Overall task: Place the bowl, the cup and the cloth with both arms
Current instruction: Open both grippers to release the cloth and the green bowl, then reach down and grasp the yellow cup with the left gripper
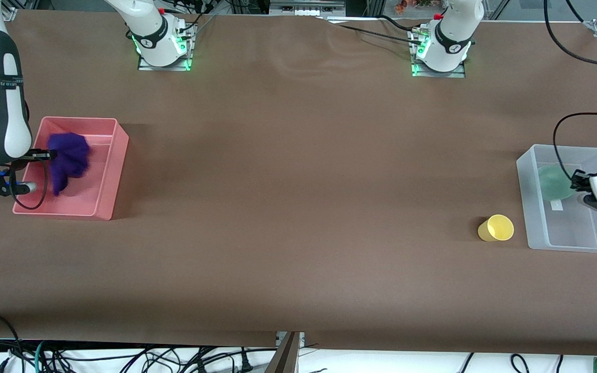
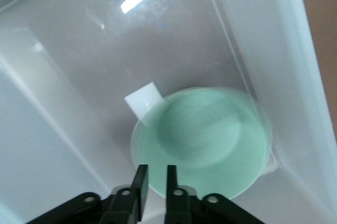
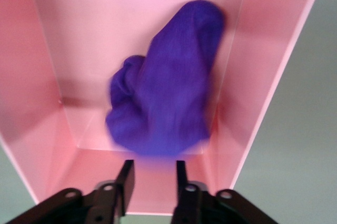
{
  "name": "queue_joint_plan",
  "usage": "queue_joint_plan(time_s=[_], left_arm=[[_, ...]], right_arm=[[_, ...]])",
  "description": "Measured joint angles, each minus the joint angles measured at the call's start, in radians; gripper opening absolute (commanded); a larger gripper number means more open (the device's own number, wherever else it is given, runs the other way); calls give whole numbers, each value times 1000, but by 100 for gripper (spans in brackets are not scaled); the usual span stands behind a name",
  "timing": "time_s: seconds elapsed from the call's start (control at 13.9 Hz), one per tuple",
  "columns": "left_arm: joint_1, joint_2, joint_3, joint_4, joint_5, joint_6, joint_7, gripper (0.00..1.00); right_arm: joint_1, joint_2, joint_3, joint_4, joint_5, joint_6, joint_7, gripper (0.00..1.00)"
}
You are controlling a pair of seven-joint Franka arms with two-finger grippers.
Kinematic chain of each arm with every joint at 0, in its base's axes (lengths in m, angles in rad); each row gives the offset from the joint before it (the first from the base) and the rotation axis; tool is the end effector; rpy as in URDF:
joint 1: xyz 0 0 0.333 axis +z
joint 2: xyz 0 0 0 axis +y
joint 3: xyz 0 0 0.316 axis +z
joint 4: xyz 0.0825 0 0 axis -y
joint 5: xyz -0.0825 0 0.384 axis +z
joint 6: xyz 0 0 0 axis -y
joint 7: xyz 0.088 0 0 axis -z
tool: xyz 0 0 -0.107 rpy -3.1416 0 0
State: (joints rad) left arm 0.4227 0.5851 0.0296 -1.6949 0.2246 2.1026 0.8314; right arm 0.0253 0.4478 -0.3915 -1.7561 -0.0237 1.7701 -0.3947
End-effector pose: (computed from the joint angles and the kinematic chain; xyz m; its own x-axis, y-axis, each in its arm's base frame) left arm 0.5871 0.2951 0.2438 0.8391 -0.4761 -0.2632 -0.4901 -0.8716 0.0141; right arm 0.5706 -0.2030 0.3062 0.9026 0.0306 -0.4294 0.0438 -0.9988 0.0209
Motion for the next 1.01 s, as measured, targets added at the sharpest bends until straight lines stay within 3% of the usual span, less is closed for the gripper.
queue_joint_plan(time_s=[0.22, 0.5, 0.65, 0.79, 0.93, 1.01], left_arm=[[-11, -15, -23, 30, -1, -19, 3, 100], [-20, -71, -175, 143, -22, -151, -8, 99], [-70, -62, -220, 173, -64, -162, -58, 99], [-132, -4, -223, 194, -73, -101, -92, 99], [-142, 90, -220, 214, -73, -2, -98, 88], [-138, 128, -218, 220, -73, 30, -91, 71]], right_arm=[[2, -55, 44, 109, 15, -68, -2, 100], [11, -137, 210, 327, 12, -243, 4, 100], [15, -180, 265, 373, -13, -247, 5, 100], [15, -221, 277, 417, -17, -241, 5, 100], [14, -248, 280, 428, -17, -237, 1, 100], [15, -252, 284, 428, -17, -237, 0, 100]])
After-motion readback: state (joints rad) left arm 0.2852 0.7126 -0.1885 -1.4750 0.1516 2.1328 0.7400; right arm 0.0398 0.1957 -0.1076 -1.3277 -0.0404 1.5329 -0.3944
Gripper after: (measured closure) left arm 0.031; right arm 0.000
